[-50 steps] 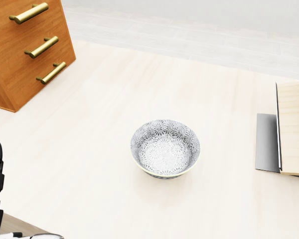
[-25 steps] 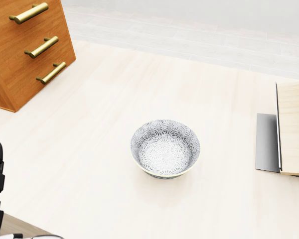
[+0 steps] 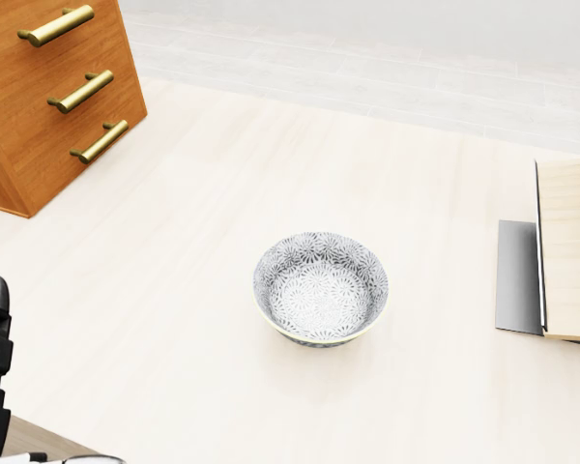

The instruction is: Put the wine bottle on the wine rack.

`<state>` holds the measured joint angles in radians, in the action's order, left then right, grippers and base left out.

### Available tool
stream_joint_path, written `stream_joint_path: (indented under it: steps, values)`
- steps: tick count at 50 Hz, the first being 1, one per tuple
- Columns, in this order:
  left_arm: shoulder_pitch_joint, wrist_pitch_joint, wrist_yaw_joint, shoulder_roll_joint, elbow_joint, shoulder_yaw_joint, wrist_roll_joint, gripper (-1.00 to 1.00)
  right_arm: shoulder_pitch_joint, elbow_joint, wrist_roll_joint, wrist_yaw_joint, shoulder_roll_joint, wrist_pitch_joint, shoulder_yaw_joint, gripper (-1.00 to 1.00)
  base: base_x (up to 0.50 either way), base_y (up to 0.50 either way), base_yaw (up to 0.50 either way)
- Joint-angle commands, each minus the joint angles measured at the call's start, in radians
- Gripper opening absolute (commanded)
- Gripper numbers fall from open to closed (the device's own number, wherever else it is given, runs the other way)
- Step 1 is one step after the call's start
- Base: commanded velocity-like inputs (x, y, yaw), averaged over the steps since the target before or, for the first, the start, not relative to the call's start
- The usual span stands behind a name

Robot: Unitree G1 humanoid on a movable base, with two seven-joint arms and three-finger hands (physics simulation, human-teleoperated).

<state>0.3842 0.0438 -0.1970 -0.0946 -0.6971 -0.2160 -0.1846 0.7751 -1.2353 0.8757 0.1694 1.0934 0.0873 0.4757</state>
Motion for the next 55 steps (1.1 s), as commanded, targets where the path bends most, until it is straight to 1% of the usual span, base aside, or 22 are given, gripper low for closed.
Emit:
stream_joint_path:
  steps: [1, 5, 9, 14, 18, 21, 25, 26, 27, 28, 35, 38, 41, 43, 44, 47, 50, 53, 55]
  values:
    - [0.017, 0.021, 0.006, -0.003, -0.035, 0.008, -0.003, 1.0, -0.034, -0.024, 0.002, -0.064, -0.016, 0.0, 0.005, 1.0, 0.0, 0.0, 0.0]
    - [0.026, 0.043, 0.014, -0.006, -0.067, 0.017, 0.002, 1.0, -0.045, -0.026, 0.003, -0.069, -0.022, 0.0, 0.002, 1.0, 0.0, 0.0, 0.0]
    - [0.031, 0.043, 0.02, -0.008, -0.091, 0.021, 0.002, 1.0, -0.056, -0.032, -0.006, -0.088, -0.024, 0.0, -0.007, 1.0, 0.0, 0.0, 0.0]
    - [0.02, 0.043, 0.012, -0.005, -0.06, 0.01, -0.002, 1.0, -0.08, -0.043, -0.005, -0.107, -0.022, 0.0, 0.004, 1.0, 0.0, 0.0, 0.0]
    - [0.012, 0.025, 0.005, -0.005, -0.031, 0.004, -0.003, 1.0, -0.105, -0.047, -0.006, -0.105, -0.018, 0.0, 0.007, 1.0, 0.0, 0.0, 0.0]
    - [0.013, 0.024, 0.004, -0.005, -0.03, 0.004, -0.004, 1.0, -0.12, -0.048, -0.001, -0.098, -0.011, 0.0, 0.014, 1.0, 0.0, 0.0, 0.0]
    - [0.008, 0.013, 0.0, -0.003, -0.014, -0.002, -0.006, 1.0, -0.137, -0.049, 0.009, -0.09, 0.002, 0.0, 0.025, 1.0, 0.0, 0.0, 0.0]
    - [0.005, 0.009, -0.001, -0.003, -0.007, -0.002, -0.006, 1.0, -0.142, -0.049, 0.012, -0.087, 0.006, 0.0, 0.027, 1.0, 0.0, 0.0, 0.0]
    - [0.002, -0.001, -0.004, -0.003, 0.007, -0.002, -0.004, 1.0, -0.149, -0.051, 0.015, -0.081, 0.014, 0.0, 0.031, 1.0, 0.0, 0.0, 0.0]
    - [0.002, -0.002, -0.004, -0.003, 0.009, -0.002, -0.004, 1.0, -0.15, -0.05, 0.016, -0.083, 0.013, 0.0, 0.031, 1.0, 0.0, 0.0, 0.0]
    - [-0.008, -0.038, -0.014, 0.002, 0.055, -0.011, -0.01, 1.0, -0.174, -0.048, 0.032, -0.074, 0.04, 0.0, 0.041, 1.0, 0.0, 0.0, 0.0]
    - [-0.003, -0.036, -0.012, 0.001, 0.049, -0.009, -0.009, 1.0, -0.182, -0.048, 0.037, -0.071, 0.048, 0.0, 0.044, 1.0, 0.0, 0.0, 0.0]
    - [-0.007, -0.052, -0.016, 0.001, 0.071, -0.009, -0.009, 1.0, -0.198, -0.049, 0.048, -0.065, 0.064, 0.0, 0.054, 1.0, 0.0, 0.0, 0.0]
    - [-0.006, -0.054, -0.016, 0.001, 0.071, -0.008, -0.008, 1.0, -0.204, -0.049, 0.052, -0.064, 0.068, 0.0, 0.056, 1.0, 0.0, 0.0, 0.0]
    - [-0.006, -0.054, -0.016, 0.001, 0.071, -0.007, -0.008, 1.0, -0.204, -0.048, 0.052, -0.065, 0.068, 0.0, 0.056, 1.0, 0.0, 0.0, 0.0]
    - [0.0, -0.044, -0.011, 0.001, 0.055, -0.002, -0.006, 1.0, -0.214, -0.05, 0.06, -0.063, 0.075, 0.0, 0.061, 1.0, 0.0, 0.0, 0.0]
    - [0.013, -0.019, -0.002, -0.002, 0.015, 0.008, -0.004, 1.0, -0.223, -0.05, 0.069, -0.062, 0.083, 0.0, 0.064, 1.0, 0.0, 0.0, 0.0]
    - [0.015, -0.013, 0.002, -0.003, 0.008, 0.014, 0.001, 1.0, -0.229, -0.05, 0.076, -0.062, 0.088, 0.0, 0.066, 1.0, 0.0, 0.0, 0.0]
    - [0.021, -0.001, 0.006, -0.004, -0.009, 0.019, 0.003, 1.0, -0.232, -0.048, 0.08, -0.062, 0.092, 0.0, 0.066, 1.0, 0.0, 0.0, 0.0]
